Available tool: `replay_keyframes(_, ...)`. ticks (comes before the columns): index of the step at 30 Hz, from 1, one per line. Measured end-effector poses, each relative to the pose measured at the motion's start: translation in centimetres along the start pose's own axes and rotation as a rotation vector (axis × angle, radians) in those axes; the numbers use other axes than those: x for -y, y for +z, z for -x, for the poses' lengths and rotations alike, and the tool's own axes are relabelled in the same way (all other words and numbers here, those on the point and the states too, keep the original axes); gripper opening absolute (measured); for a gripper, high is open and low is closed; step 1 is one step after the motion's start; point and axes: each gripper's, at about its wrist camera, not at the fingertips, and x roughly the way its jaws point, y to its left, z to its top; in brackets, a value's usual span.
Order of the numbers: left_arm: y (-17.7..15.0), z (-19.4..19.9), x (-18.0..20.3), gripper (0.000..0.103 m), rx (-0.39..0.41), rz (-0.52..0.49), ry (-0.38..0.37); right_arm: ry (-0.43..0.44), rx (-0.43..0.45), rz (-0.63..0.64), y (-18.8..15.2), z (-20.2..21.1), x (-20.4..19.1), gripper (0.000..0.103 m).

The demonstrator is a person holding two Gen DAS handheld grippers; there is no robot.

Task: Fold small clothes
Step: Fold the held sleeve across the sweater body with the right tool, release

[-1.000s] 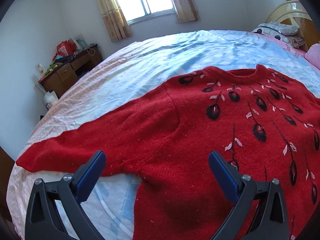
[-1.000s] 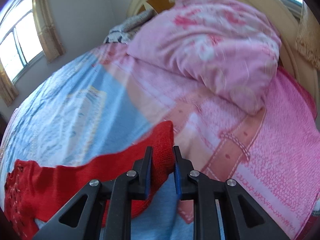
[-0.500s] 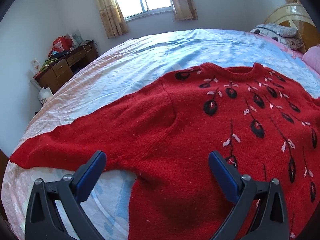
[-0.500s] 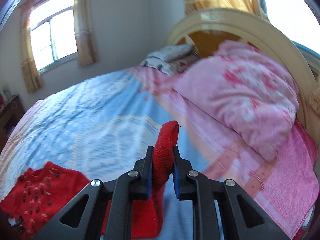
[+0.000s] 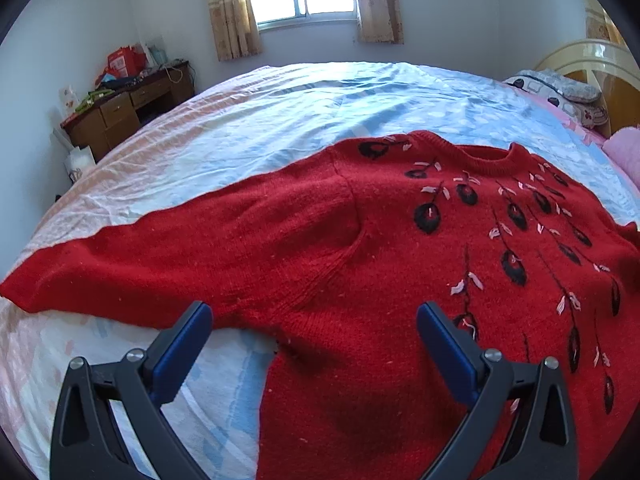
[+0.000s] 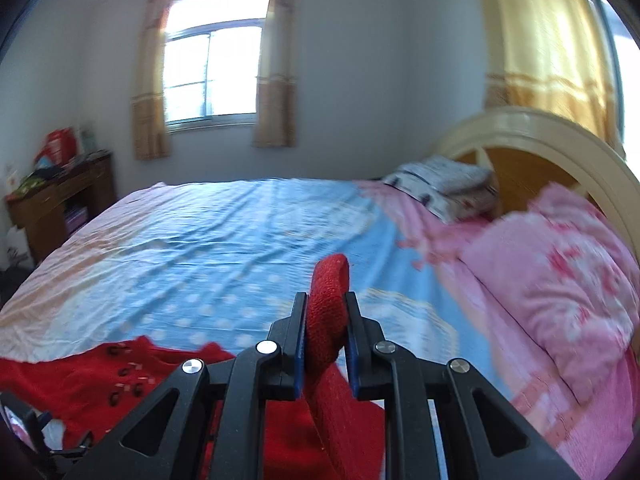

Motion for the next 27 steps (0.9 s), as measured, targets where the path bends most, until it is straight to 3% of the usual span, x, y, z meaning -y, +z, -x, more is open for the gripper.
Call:
replay_keyframes(9, -0.1, 0.0, -1.1, 0.103, -0.001, 0.059, -0.046, 0.174, -0.019, 0.084, -2.2, -1.0, -10.8, 0.016)
replay_keyframes(15, -0.3, 0.2, -2.4, 0.103, 0.016, 0.131, -0.066, 0.283, -0.122, 0.126, -8.3, -3.9, -17.8, 0.016)
replay_keyframes(20, -0.4, 0.3, -3.3, 0.103, 0.026, 0.180, -0.075, 0.372, -0.208, 0.093, -12.1, -6.3, -19.1, 0.016)
replay_keyframes(22, -0.4, 0.3, -3.3, 0.103, 0.027, 0.182, -0.078, 0.419, -0.234, 0.063, -13.0, -6.3, -18.7, 0.027)
replay_keyframes(23, -0.4, 0.3, -3.3, 0.103, 0.024, 0.179, -0.081, 0.430, -0.240, 0.053, -13.4, -6.0, -18.4, 0.048)
replay_keyframes(24, -0.4, 0.3, -3.2, 0.103, 0.021, 0.173, -0.087, 0.445, -0.244, 0.043, -13.9, -5.5, -17.7, 0.058)
replay_keyframes(27, -0.3, 0.3, -2.9, 0.103, 0.008, 0.146, -0.110, 0.461, -0.246, 0.023, -15.0, -3.6, -14.7, 0.058)
